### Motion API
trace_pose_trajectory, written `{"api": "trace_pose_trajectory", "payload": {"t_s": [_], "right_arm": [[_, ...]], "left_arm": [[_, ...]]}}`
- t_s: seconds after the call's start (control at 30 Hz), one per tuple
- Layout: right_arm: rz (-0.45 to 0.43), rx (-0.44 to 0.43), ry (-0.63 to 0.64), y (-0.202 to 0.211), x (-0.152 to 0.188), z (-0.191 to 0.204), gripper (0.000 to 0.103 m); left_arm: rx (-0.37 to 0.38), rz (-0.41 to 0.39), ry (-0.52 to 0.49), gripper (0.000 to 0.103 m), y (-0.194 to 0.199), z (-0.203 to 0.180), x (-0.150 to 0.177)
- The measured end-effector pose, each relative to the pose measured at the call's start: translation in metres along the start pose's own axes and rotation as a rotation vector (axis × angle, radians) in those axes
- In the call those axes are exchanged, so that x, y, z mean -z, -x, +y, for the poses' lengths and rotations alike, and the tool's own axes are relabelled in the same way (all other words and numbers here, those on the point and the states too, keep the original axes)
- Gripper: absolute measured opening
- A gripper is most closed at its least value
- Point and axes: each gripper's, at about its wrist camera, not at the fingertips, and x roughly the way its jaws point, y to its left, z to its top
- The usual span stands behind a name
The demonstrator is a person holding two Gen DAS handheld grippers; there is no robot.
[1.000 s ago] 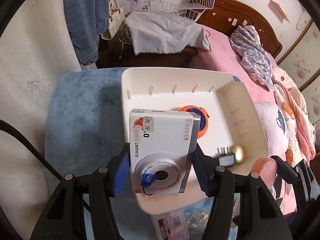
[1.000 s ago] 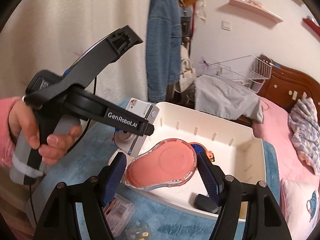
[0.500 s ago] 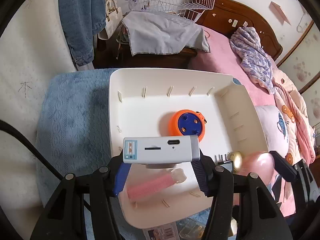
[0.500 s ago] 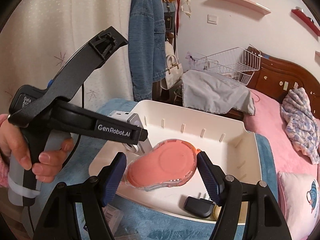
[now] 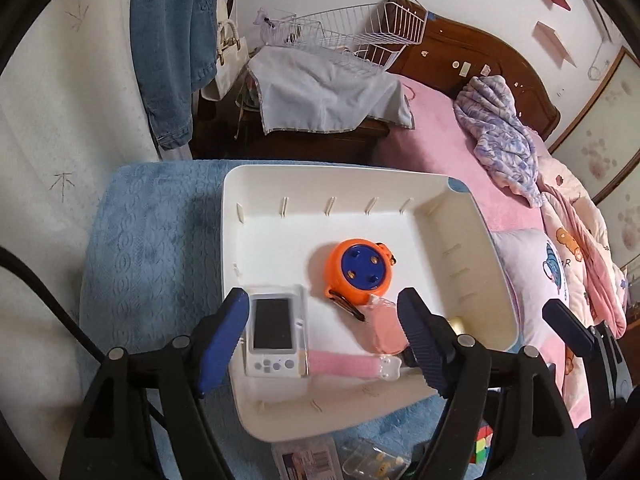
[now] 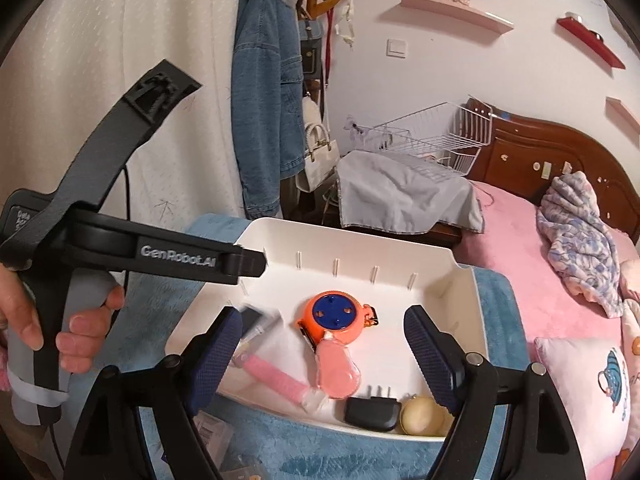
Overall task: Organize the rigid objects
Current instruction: 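Lower white toy and comb into the white tray and open both tools, then withdraw both tools from the tray toward the cube and jar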
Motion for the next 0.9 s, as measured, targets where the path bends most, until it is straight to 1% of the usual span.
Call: {"api": "trace_pose_trajectory", "payload": {"t_s": [0.23,0.5,0.6,0.77,0.9], "right_arm": [[-0.022,0.004,-0.032,0.032,0.002,-0.010,0.084],[-0.038,-0.019,-0.105,0.071,0.015,-0.034,0.084],[-0.029,-0.014,-0.116,0.082,0.024,-0.044,0.084],[0.012,-0.014,-0.153,0.095,0.041,-0.063,0.084],[0.046,-0.020,-0.194,0.105,0.058,-0.077,0.084]], "left_arm": [[-0.013,-0.056,0.001,0.081,0.030,-0.014,0.007],[-0.038,-0.115,0.002,0.083,0.064,-0.039,0.029],[-0.044,-0.121,0.000,0.083,0.072,-0.052,0.040],[-0.031,-0.124,0.011,0.083,0.079,-0.069,0.060],[-0.011,-0.096,0.023,0.083,0.077,-0.085,0.078]]}}
